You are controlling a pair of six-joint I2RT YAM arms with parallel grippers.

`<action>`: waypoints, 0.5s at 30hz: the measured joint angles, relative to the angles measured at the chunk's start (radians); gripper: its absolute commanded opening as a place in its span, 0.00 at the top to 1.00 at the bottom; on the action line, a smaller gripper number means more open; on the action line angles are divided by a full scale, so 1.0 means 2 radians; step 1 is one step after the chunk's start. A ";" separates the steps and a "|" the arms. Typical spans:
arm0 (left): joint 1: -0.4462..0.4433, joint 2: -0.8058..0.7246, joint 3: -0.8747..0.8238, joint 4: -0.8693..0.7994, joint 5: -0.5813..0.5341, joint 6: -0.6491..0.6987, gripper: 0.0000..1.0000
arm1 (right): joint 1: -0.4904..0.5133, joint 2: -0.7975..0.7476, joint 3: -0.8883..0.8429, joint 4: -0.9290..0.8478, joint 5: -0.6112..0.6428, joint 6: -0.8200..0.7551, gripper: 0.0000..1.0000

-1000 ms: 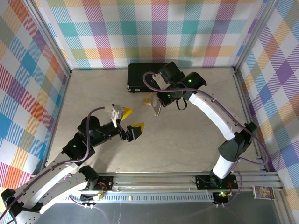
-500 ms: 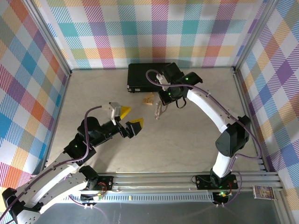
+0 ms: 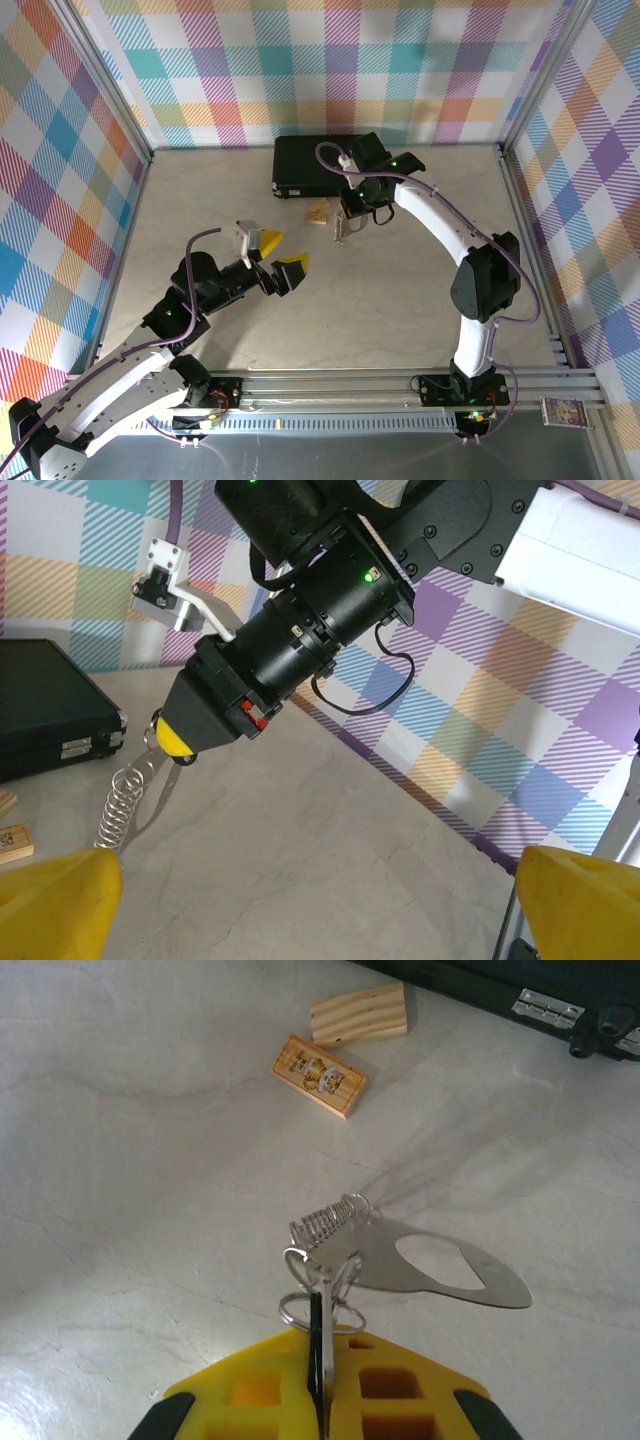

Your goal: Put the keys on the keyring

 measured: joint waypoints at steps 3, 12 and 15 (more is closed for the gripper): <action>0.000 0.004 -0.001 0.000 0.000 0.000 0.00 | -0.002 -0.001 -0.017 0.010 -0.002 0.002 1.00; 0.000 0.004 -0.009 0.004 -0.006 0.000 0.00 | -0.006 -0.041 -0.108 0.019 -0.013 0.011 1.00; 0.000 0.004 -0.011 0.004 -0.012 0.000 0.00 | -0.006 -0.068 -0.134 0.022 -0.025 0.017 1.00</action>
